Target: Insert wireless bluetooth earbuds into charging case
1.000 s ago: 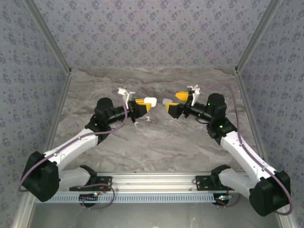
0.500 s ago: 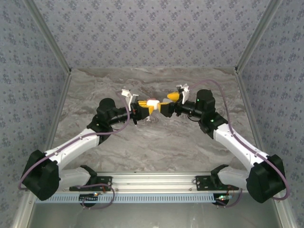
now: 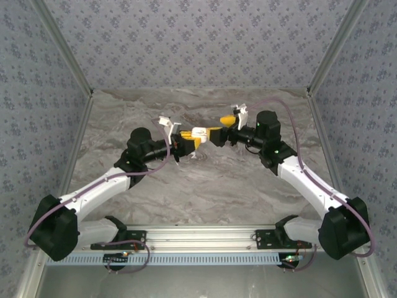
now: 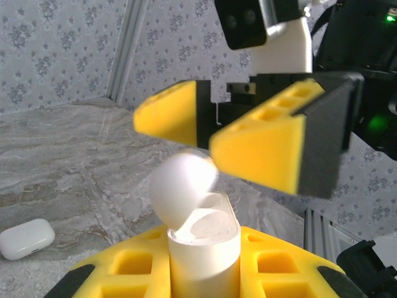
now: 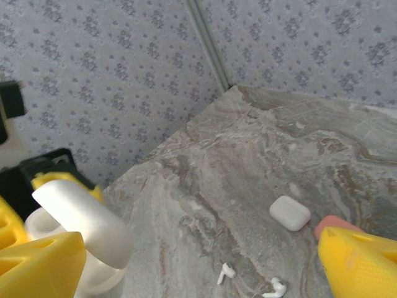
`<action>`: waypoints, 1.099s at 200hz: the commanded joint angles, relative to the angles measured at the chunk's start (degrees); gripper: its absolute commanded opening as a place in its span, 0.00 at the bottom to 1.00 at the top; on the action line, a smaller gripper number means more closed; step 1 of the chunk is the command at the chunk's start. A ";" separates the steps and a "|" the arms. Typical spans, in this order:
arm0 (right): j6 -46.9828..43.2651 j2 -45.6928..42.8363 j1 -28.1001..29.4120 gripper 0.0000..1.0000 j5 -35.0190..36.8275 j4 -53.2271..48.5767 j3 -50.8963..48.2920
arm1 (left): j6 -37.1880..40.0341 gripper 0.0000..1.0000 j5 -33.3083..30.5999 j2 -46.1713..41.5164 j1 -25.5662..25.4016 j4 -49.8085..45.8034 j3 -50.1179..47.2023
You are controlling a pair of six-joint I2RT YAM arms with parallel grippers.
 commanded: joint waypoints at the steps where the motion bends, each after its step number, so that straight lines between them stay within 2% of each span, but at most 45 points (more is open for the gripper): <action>1: -0.98 1.14 -0.80 0.98 1.14 -1.47 2.39 | 1.38 0.00 2.26 -0.46 -0.53 1.42 2.39; 26: -0.95 0.53 -1.17 0.98 0.03 -1.47 2.72 | 2.10 0.00 1.15 -0.76 -0.53 0.22 2.40; 55: -1.19 -3.02 -2.39 0.99 0.10 -1.91 1.34 | 4.79 0.00 -4.71 -2.05 -0.53 -4.09 1.43; 80: -4.11 -4.26 -3.20 0.99 0.81 -9.62 1.94 | 7.84 0.00 -10.44 -5.78 -0.51 -8.77 -0.71; 106: -5.85 -0.80 -2.94 0.91 1.73 -18.10 4.05 | 10.76 0.00 -15.50 -11.68 -0.52 -14.75 -2.83; 134: -5.93 7.59 -0.28 0.81 2.92 -25.52 8.79 | 13.09 0.00 -19.09 -18.27 -0.52 -22.73 -3.57; 160: -9.64 18.13 5.46 0.71 4.54 -30.99 16.33 | 14.42 0.00 -20.75 -23.62 -0.48 -28.33 -3.67; 220: -16.67 40.70 14.04 0.56 6.08 -35.60 34.82 | 15.65 0.00 -21.11 -32.01 -0.45 -34.65 -3.81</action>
